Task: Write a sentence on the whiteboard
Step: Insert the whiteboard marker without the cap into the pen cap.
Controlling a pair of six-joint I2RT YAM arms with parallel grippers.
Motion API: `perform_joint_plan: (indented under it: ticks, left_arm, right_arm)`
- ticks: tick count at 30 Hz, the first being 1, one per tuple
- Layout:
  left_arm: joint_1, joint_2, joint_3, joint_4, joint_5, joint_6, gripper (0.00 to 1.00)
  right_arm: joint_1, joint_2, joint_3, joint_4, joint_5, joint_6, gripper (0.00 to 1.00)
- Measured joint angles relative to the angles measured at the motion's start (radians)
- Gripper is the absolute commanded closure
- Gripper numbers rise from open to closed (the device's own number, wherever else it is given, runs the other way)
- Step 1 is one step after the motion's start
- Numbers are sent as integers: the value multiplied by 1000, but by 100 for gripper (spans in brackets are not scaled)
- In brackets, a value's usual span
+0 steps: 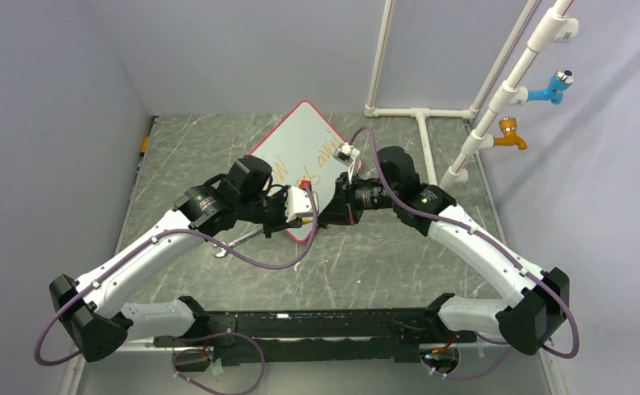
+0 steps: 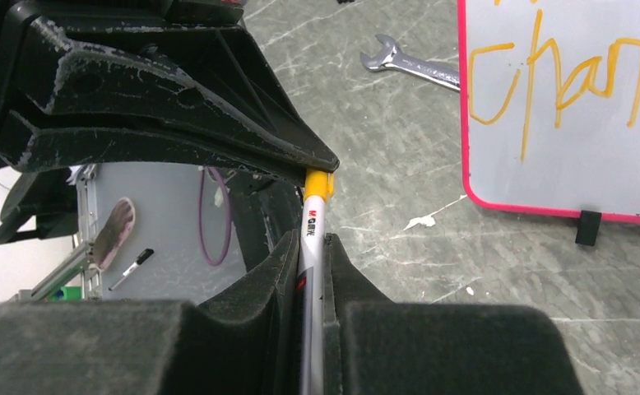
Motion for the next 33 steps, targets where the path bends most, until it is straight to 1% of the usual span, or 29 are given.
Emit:
perform_joint_plan:
  ticks: [11, 20, 33]
  left_arm:
    - [-54, -8, -33, 26, -151, -38, 100]
    - [-69, -48, -65, 48, -230, -48, 100]
    - [-119, -74, -139, 97, -389, -64, 100]
  right_arm:
    - [1, 50, -1, 22, 18, 132, 100]
    - [-1, 91, 0, 77, 8, 286, 100]
    - [-8, 199, 25, 101, -23, 473, 100]
